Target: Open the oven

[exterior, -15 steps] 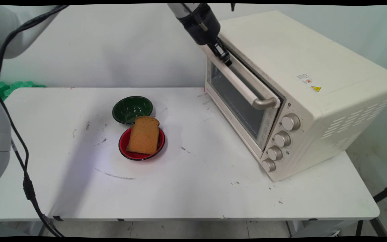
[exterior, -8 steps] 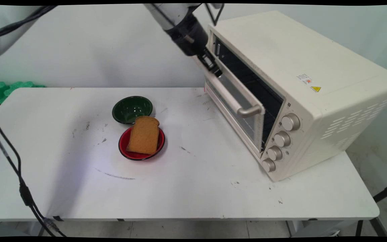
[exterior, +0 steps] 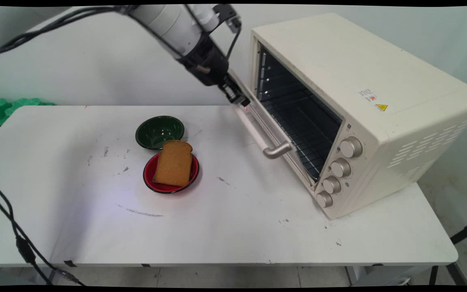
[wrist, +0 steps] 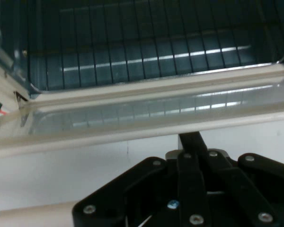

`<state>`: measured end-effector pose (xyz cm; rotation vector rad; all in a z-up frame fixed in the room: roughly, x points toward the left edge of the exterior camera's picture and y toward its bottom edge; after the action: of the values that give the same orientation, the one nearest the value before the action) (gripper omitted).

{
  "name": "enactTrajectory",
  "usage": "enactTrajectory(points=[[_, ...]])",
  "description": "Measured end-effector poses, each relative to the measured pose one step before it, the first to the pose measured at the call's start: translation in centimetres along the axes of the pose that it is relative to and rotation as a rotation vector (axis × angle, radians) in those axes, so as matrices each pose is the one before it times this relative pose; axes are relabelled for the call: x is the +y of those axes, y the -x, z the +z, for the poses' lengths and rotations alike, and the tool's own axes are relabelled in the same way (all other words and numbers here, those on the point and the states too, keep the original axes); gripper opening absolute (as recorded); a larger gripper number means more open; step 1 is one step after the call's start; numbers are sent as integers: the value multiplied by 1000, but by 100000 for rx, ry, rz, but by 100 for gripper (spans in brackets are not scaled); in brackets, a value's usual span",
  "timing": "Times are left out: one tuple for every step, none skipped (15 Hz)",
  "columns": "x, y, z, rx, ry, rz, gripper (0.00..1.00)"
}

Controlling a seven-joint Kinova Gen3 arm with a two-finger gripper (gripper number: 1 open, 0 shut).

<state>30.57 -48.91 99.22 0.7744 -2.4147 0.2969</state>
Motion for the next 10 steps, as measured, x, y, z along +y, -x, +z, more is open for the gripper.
enactTrajectory(points=[[-8,920,49,590,-313,-94,0],[-30,906,77,619,-276,-251,0],[-26,799,60,548,-204,-308,0],[-35,889,78,625,-169,-399,0],[26,902,91,552,-39,-258,0],[27,756,67,447,14,-212,0],[53,861,68,444,68,-213,0],[90,904,57,239,203,-245,0],[89,780,42,218,159,-306,0],[73,486,30,109,150,-164,0]])
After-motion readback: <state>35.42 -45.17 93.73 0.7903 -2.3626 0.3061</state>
